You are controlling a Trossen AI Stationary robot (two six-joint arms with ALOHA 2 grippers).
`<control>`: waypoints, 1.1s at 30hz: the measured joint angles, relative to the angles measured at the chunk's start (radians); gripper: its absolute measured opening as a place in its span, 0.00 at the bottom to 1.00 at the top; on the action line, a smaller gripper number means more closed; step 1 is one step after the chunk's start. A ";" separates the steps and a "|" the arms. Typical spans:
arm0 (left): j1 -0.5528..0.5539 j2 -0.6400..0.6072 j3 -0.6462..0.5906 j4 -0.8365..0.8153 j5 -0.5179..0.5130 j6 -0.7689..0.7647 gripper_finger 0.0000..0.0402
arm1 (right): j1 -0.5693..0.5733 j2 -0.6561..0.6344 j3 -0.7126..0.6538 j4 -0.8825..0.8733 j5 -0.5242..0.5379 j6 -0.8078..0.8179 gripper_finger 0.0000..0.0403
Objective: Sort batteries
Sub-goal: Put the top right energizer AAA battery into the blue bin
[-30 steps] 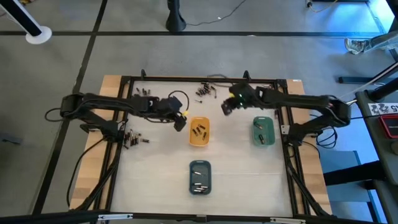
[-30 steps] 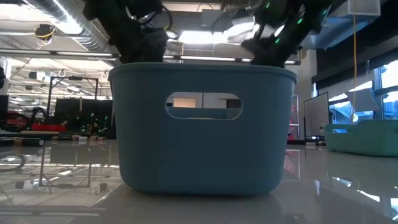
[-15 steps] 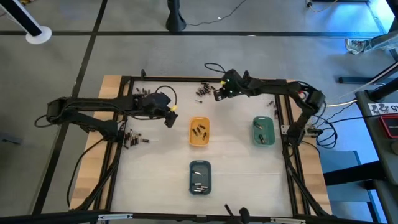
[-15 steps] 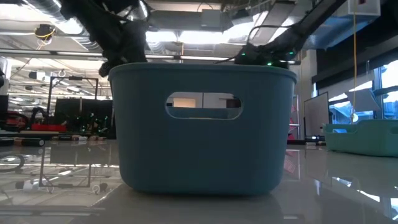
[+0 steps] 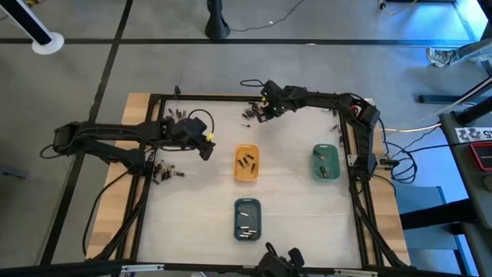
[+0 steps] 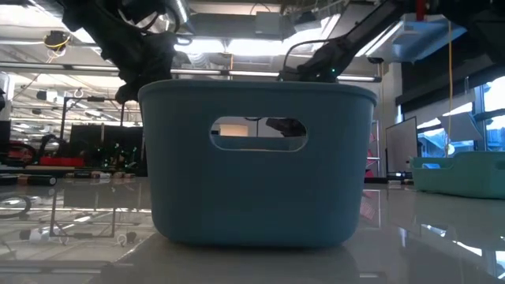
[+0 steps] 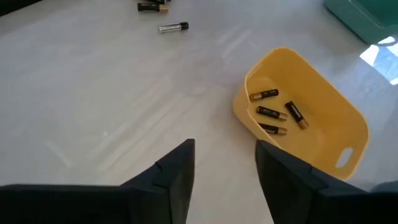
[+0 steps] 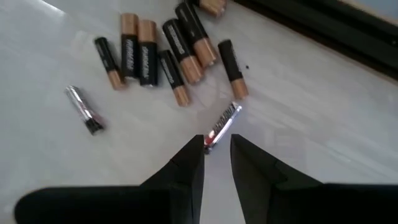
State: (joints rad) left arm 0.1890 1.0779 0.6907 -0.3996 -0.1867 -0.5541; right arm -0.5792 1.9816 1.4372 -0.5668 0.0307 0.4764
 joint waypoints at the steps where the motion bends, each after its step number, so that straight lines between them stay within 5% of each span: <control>1: 0.001 0.000 0.000 -0.001 0.000 0.012 0.38 | -0.003 0.000 0.001 0.000 0.001 0.011 0.20; 33: 0.002 0.002 0.000 0.052 0.019 0.057 0.37 | 0.017 0.084 0.002 0.066 0.010 0.089 0.20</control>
State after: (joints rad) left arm 0.1905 1.0794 0.6907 -0.3476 -0.1677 -0.4976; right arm -0.5625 2.0657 1.4391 -0.5011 0.0411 0.5652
